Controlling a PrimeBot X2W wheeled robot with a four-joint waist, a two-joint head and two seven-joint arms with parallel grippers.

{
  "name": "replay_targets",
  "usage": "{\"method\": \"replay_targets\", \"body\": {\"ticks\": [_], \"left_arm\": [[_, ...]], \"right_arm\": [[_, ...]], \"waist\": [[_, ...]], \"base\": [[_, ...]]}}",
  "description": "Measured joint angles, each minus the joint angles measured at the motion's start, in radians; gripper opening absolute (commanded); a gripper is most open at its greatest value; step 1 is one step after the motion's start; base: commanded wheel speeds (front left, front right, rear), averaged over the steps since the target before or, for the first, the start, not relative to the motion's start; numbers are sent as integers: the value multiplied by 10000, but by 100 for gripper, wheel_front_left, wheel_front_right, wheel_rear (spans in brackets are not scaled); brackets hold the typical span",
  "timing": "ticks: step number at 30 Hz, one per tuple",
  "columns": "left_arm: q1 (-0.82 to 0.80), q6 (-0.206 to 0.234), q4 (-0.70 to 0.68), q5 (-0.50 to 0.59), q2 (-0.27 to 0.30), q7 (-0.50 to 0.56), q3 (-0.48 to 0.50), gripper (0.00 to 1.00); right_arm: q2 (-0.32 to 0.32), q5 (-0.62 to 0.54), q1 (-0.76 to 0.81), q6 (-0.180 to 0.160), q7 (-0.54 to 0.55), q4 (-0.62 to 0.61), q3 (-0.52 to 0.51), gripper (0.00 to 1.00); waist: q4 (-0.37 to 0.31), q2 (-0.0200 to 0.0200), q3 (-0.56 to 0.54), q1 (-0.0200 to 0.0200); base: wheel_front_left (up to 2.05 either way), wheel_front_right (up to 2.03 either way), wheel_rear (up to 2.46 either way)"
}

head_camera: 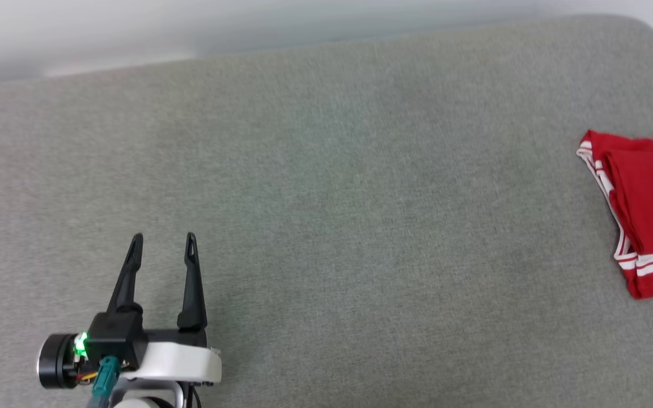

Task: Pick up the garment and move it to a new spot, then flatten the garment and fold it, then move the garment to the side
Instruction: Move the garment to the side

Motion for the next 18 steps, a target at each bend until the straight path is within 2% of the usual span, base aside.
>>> {"method": "replay_targets", "body": {"ticks": [4,7,15,18], "left_arm": [[309,75,61,-61,-36,0,10,100],[491,121,79,-125,-50,0,17,100],[861,173,138,-148,-75,0,23,100],[900,188,173,-194,-77,0,31,100]], "right_arm": [[1277,-600,790,0,-1275,-1081,-825,100],[2270,-957,1669,0,-1707,-2023,-1277,100],[4646,-1453,4204,0,-2008,-4420,-1429,100],[5181,-1609,5094,0,-2015,-4859,-1344,100]], "waist": [[226,0,-573,0],[412,0,-948,0],[935,0,-1655,-1],[1093,0,-1822,-1]], "base": [[0,0,0],[0,0,0],[0,0,0],[0,0,0]]}}
